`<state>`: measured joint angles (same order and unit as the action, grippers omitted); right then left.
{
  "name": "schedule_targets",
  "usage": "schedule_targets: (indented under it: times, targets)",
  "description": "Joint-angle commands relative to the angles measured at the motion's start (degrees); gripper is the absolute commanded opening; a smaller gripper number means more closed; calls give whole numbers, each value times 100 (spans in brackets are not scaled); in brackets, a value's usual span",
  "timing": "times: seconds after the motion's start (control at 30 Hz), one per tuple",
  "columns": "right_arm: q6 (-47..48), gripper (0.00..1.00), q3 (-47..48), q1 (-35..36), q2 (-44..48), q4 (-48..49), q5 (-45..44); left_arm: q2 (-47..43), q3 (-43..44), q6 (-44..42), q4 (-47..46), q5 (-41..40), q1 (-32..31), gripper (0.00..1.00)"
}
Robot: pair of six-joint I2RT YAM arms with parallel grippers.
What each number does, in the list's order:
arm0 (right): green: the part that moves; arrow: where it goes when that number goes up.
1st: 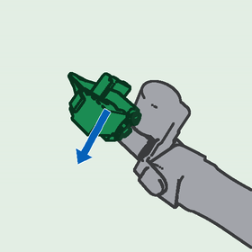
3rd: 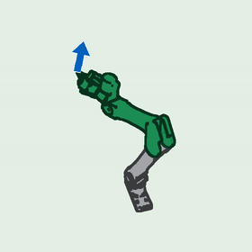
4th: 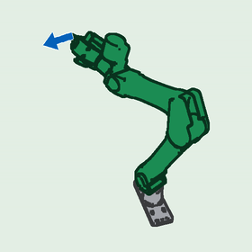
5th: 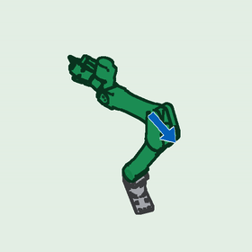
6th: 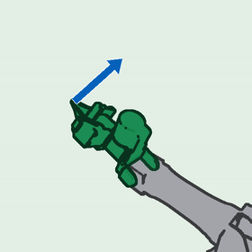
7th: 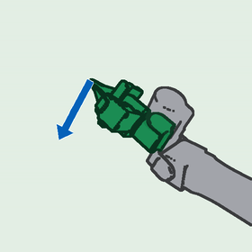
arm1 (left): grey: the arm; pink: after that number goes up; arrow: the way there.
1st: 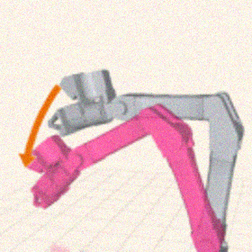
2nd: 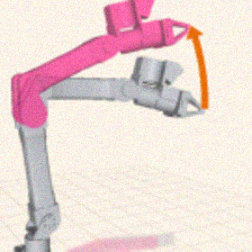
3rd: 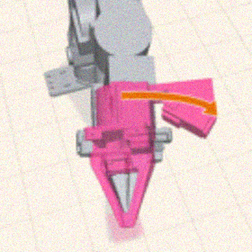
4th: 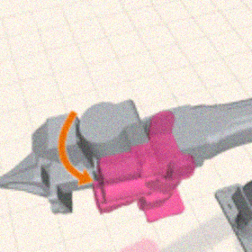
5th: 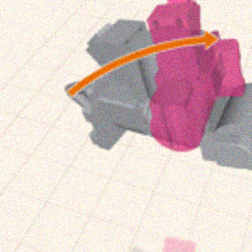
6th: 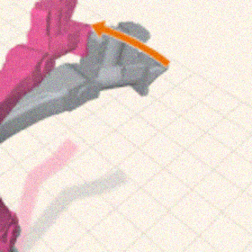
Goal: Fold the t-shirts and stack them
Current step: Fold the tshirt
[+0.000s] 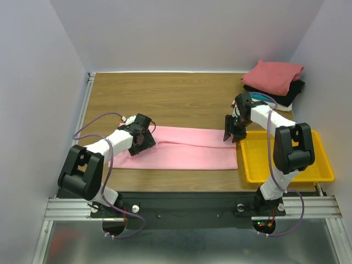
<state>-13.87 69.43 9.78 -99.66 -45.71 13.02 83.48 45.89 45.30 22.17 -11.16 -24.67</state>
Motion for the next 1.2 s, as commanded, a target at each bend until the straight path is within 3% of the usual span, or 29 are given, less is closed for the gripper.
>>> schedule_targets:
  times: [0.0,0.5,0.83,1.03,1.17]
  targets:
    - [95,54,-297,164,-45,133,-115,177,122,41,138,-378,58,80]
    - [77,53,-966,410,25,124,-142,1318,1009,-942,-46,-633,392,81]
    - [34,54,-853,858,139,54,8,2444,2976,-2349,-73,-458,427,81]
    - [-54,54,-283,929,464,-130,175,2059,3435,-2456,182,-142,489,81]
    - [-116,57,290,929,588,-157,-132,1488,3217,-2061,94,412,673,81]
